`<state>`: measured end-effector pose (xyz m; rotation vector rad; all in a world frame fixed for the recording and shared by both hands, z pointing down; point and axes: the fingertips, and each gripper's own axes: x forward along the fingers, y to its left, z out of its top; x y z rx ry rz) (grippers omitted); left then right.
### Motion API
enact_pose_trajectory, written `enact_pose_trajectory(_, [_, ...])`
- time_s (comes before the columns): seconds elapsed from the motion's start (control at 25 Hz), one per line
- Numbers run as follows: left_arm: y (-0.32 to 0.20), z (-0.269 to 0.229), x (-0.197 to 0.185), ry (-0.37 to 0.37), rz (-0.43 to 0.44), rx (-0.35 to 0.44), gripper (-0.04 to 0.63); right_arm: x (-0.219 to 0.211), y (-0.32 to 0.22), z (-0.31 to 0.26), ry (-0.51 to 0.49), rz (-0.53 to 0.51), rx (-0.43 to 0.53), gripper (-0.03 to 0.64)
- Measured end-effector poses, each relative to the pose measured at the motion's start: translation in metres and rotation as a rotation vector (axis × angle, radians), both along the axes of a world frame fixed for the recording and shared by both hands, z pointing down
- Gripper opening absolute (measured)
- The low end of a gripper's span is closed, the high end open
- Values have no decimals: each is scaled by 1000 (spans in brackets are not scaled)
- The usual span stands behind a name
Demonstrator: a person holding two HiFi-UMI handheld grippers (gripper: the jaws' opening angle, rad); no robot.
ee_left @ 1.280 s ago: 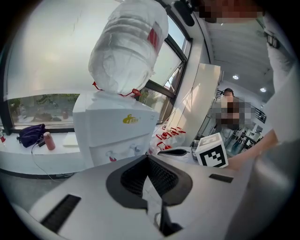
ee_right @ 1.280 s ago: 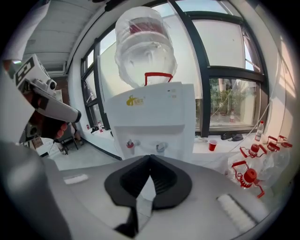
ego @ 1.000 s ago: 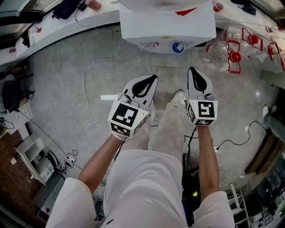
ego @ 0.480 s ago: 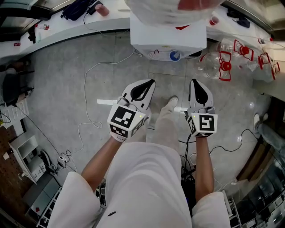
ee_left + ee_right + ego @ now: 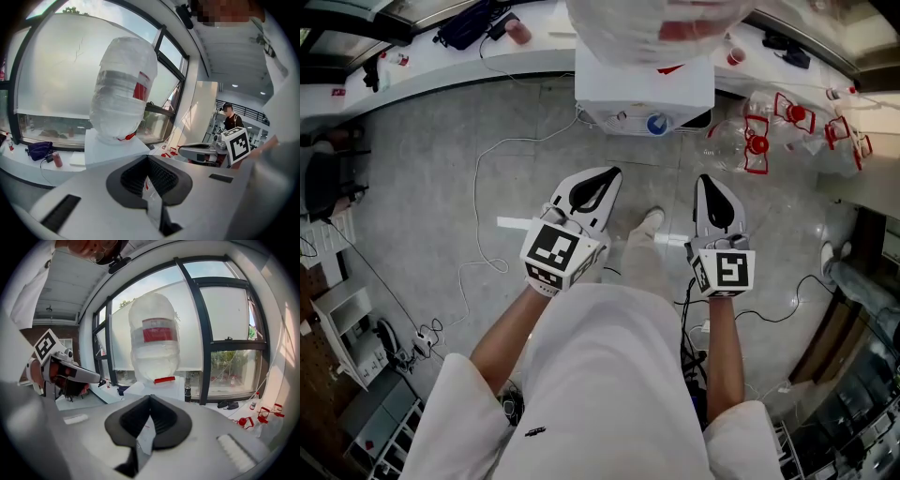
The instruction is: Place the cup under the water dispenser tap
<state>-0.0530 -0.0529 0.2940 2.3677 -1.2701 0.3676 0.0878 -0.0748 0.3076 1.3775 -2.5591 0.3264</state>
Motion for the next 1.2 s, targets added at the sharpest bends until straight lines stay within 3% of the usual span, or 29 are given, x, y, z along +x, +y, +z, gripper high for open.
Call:
enact_pose_trajectory(0.44, [11,-54,-14,-1,-21,80,0,-2,19,-67,-9,-42,89,11])
enact_pose_trajectory(0.92, [29,-93,-14,20,-64,148,0,-1,44,-108,11,-126,130,11])
enact_pose_trajectory(1.2, [44,-104,-11,13,-59,166,0,-2,51,-130,-34,-157,145,11])
